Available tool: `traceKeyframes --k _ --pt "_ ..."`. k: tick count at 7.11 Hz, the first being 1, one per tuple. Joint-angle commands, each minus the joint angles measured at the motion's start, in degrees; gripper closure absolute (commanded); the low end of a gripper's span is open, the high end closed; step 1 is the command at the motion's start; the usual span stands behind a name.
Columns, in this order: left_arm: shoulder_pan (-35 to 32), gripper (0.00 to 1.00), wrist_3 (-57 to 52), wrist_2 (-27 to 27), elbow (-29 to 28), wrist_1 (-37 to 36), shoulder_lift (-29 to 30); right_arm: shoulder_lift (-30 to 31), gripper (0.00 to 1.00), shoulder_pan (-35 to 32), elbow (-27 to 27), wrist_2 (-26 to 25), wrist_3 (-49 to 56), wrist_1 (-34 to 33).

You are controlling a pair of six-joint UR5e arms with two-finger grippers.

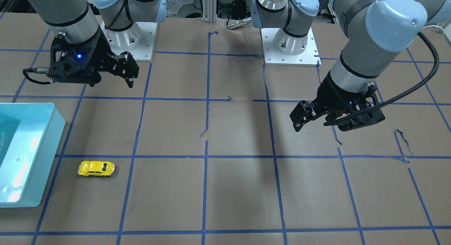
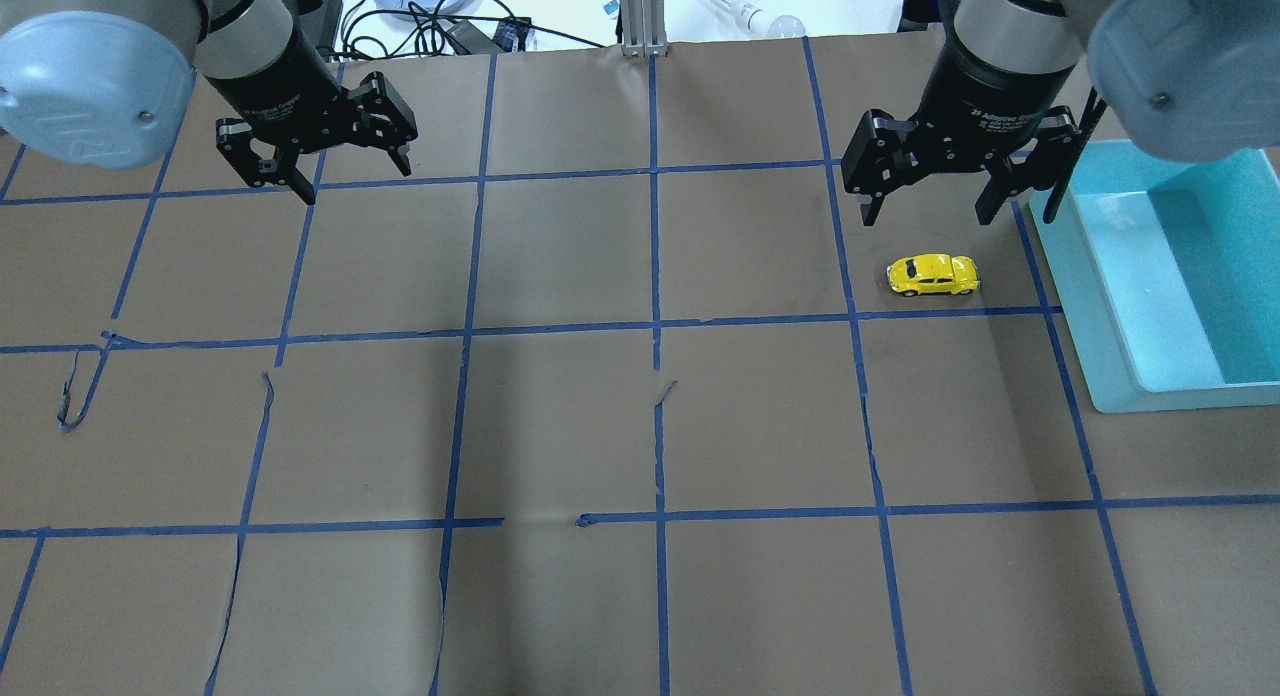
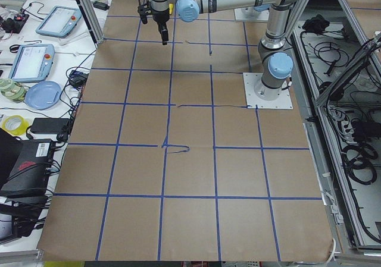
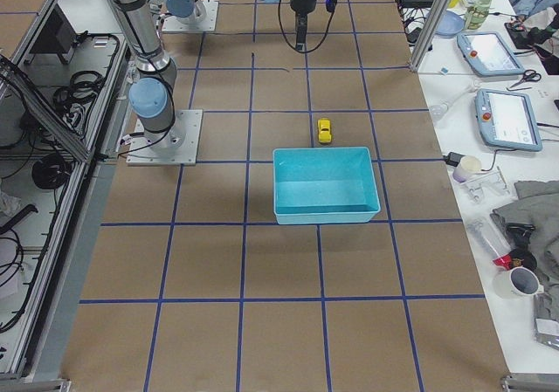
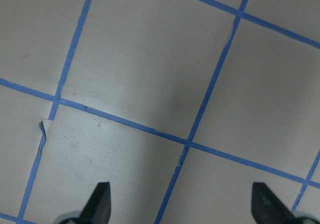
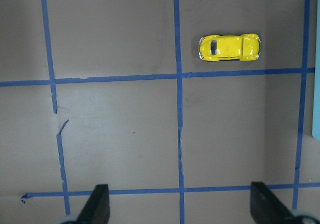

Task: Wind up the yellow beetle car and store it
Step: 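Move the right gripper down over the yellow car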

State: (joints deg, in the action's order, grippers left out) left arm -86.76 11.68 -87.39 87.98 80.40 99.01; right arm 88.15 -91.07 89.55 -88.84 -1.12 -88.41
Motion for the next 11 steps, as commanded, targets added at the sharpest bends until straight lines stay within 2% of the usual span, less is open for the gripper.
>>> traceKeyframes --k 1,3,4,5,6,7,8,10,11 --pt "-0.4 0.00 -8.3 -0.3 0.3 0.5 -0.9 -1.1 0.00 0.2 0.4 0.6 13.0 -1.8" --pt "-0.4 0.00 -9.2 0.0 -0.1 3.4 -1.6 -5.7 0.00 0.0 -0.2 0.0 14.7 -3.8" --pt "-0.3 0.00 -9.0 0.4 -0.4 4.5 -1.7 -8.4 0.00 -0.6 0.4 0.8 14.5 -11.8" --pt "0.4 0.00 -9.1 1.0 0.1 4.3 -2.2 -11.0 0.00 -1.8 1.0 1.6 14.4 -16.3" --pt "-0.3 0.00 -9.2 0.8 0.7 4.4 -2.5 -11.9 0.00 -2.4 2.6 1.6 15.0 -16.6" --pt "0.0 0.00 -9.7 1.2 0.7 4.0 -2.6 -12.1 0.00 -2.4 4.5 1.6 20.1 -17.1" --pt "-0.3 0.00 -9.1 1.5 1.0 4.0 -2.8 -12.1 0.00 -2.4 6.0 1.6 29.6 -17.5" --pt "-0.4 0.00 -9.1 1.3 2.2 4.1 -3.5 -12.2 0.00 -2.0 8.3 1.4 52.8 -22.0" --pt "-0.4 0.00 -9.1 1.1 2.8 4.4 -3.7 -12.3 0.00 -1.8 9.9 0.9 61.0 -24.9"
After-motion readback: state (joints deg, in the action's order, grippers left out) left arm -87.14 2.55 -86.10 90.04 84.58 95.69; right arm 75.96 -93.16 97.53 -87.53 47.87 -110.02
